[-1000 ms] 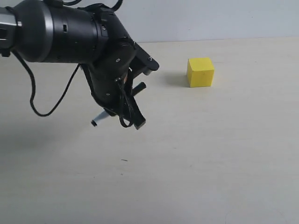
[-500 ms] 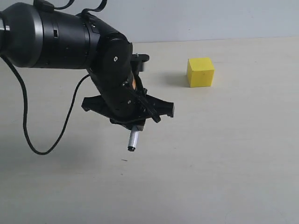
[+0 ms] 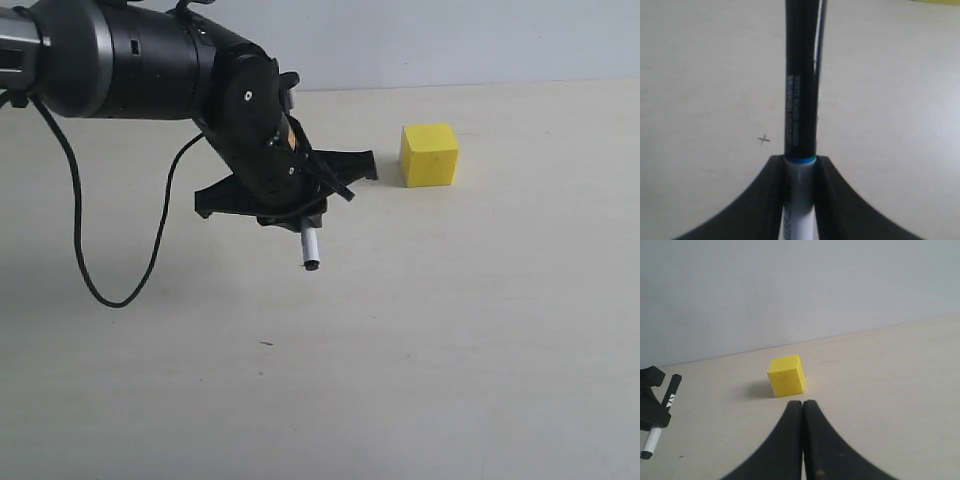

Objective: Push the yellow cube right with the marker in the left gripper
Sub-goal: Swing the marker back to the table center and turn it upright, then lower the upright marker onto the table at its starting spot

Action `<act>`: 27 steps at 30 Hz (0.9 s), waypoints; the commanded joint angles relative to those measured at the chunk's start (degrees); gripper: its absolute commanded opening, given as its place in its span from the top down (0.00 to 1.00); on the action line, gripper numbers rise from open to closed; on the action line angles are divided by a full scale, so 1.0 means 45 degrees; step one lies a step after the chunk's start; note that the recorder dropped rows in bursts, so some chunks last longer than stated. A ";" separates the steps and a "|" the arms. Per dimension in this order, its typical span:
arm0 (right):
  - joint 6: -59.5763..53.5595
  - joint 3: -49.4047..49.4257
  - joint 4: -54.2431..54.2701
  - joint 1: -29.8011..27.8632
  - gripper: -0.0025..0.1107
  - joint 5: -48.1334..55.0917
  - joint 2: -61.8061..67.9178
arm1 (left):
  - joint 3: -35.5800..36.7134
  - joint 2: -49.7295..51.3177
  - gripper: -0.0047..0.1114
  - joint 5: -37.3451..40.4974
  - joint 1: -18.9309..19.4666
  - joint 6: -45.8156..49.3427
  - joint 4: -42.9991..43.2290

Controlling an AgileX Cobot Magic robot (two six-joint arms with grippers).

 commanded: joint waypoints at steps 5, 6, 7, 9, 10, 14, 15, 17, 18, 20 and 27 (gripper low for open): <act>0.0000 0.0054 0.0020 0.0002 0.98 -0.0076 -0.0036 | -0.1132 0.1117 0.96 0.0877 0.0091 0.0566 -0.0034; 0.0000 0.0054 0.0020 0.0002 0.98 -0.0076 -0.0036 | -0.1132 0.1218 0.96 0.0852 0.0091 0.0536 -0.0034; 0.0000 0.0054 0.0020 0.0002 0.98 -0.0076 -0.0036 | -0.1132 0.1337 0.96 0.0852 0.0091 0.0536 -0.0034; 0.0000 0.0054 0.0020 0.0002 0.98 -0.0076 -0.0036 | -0.1132 0.1585 0.96 0.0832 0.0106 0.0536 -0.0034; 0.0000 0.0054 0.0020 0.0002 0.98 -0.0076 -0.0036 | -0.1132 0.1718 0.96 0.0832 0.0125 0.0536 -0.0034; 0.0000 0.0054 0.0020 0.0002 0.98 -0.0076 -0.0036 | -0.1132 0.2188 0.96 0.0802 0.0180 0.0488 -0.0034; 0.0000 0.0054 0.0020 0.0002 0.98 -0.0076 -0.0036 | -0.1132 0.2254 0.96 0.0802 0.0205 0.0488 -0.0034; 0.0000 0.0054 0.0020 0.0002 0.98 -0.0076 -0.0036 | -0.1132 0.2385 0.96 0.0880 0.0213 0.0488 -0.0034; 0.0000 0.0054 0.0020 0.0002 0.98 -0.0076 -0.0036 | -0.1132 0.2412 0.96 0.0880 0.0211 0.0488 -0.0034; 0.0000 0.0054 0.0020 0.0002 0.98 -0.0076 -0.0036 | -0.1132 0.2460 0.96 0.0880 0.0266 0.0488 -0.0060; 0.0000 0.0054 0.0020 0.0002 0.98 -0.0076 -0.0036 | -0.1132 0.2537 0.96 0.0906 0.0272 0.0384 -0.0060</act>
